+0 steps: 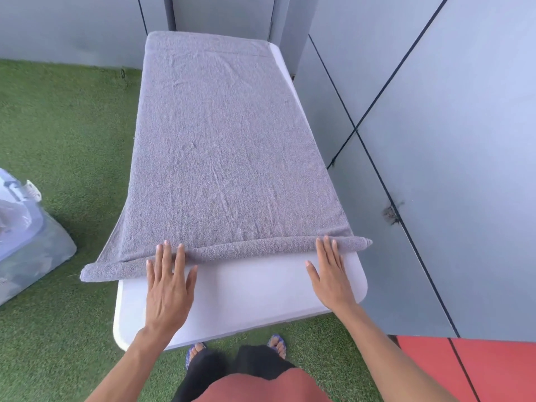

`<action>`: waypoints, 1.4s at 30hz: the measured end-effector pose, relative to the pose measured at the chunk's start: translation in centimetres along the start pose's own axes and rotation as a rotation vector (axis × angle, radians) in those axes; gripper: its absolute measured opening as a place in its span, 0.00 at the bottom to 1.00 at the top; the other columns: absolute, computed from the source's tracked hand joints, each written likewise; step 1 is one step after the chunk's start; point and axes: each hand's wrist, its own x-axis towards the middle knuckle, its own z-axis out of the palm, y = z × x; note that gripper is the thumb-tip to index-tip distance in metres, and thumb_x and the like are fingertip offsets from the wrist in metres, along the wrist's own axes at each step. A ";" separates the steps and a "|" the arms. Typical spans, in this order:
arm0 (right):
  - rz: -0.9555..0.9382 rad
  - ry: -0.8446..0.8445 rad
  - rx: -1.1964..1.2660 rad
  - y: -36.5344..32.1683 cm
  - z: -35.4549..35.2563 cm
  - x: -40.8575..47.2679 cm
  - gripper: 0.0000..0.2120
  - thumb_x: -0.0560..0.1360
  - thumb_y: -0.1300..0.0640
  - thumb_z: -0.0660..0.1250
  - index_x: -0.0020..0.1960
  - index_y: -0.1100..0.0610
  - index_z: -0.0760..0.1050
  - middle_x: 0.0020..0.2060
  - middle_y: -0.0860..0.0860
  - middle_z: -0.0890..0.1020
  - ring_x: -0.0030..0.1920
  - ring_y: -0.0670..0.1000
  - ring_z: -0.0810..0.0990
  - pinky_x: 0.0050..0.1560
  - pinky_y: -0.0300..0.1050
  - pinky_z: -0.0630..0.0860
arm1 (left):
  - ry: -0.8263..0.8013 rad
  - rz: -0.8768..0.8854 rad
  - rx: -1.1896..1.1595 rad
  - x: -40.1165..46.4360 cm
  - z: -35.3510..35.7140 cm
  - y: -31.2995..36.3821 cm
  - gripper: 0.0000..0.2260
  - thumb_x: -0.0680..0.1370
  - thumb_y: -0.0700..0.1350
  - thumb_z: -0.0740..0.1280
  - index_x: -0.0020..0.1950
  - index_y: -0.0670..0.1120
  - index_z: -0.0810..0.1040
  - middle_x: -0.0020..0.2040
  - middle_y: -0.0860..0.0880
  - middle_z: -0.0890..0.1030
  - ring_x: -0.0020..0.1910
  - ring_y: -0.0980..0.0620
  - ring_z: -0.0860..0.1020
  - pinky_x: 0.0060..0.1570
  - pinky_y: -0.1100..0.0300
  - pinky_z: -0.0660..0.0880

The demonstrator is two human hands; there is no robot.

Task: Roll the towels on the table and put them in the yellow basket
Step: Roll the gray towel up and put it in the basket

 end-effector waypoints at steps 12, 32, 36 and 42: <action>-0.141 0.072 0.081 7.6 -6.0 6.0 0.28 0.78 0.37 0.46 0.67 0.50 0.71 0.67 0.48 0.70 0.71 0.50 0.65 0.70 0.49 0.62 | 0.017 0.229 -0.106 6.0 4.3 17.8 0.16 0.81 0.54 0.53 0.60 0.47 0.73 0.59 0.45 0.75 0.62 0.42 0.72 0.65 0.47 0.66; -0.509 -0.290 0.052 21.5 -15.5 26.6 0.15 0.81 0.51 0.57 0.67 0.51 0.71 0.62 0.51 0.73 0.63 0.53 0.72 0.60 0.52 0.72 | 0.049 -0.361 -0.108 15.8 11.3 43.2 0.27 0.76 0.60 0.46 0.63 0.50 0.75 0.58 0.49 0.77 0.58 0.47 0.75 0.60 0.50 0.68; -0.588 -0.283 0.030 19.8 -16.2 32.1 0.15 0.81 0.52 0.58 0.67 0.52 0.71 0.61 0.52 0.74 0.62 0.53 0.73 0.59 0.51 0.73 | 0.061 -0.435 -0.137 19.9 11.3 43.1 0.27 0.76 0.61 0.45 0.64 0.50 0.74 0.60 0.50 0.76 0.59 0.47 0.74 0.59 0.50 0.67; -0.634 -0.216 -0.028 15.9 -18.7 42.5 0.14 0.81 0.53 0.59 0.65 0.52 0.72 0.60 0.52 0.75 0.60 0.54 0.74 0.58 0.52 0.74 | 0.115 -0.519 -0.201 29.0 11.3 40.2 0.15 0.80 0.52 0.60 0.65 0.49 0.73 0.61 0.49 0.75 0.60 0.46 0.73 0.60 0.49 0.68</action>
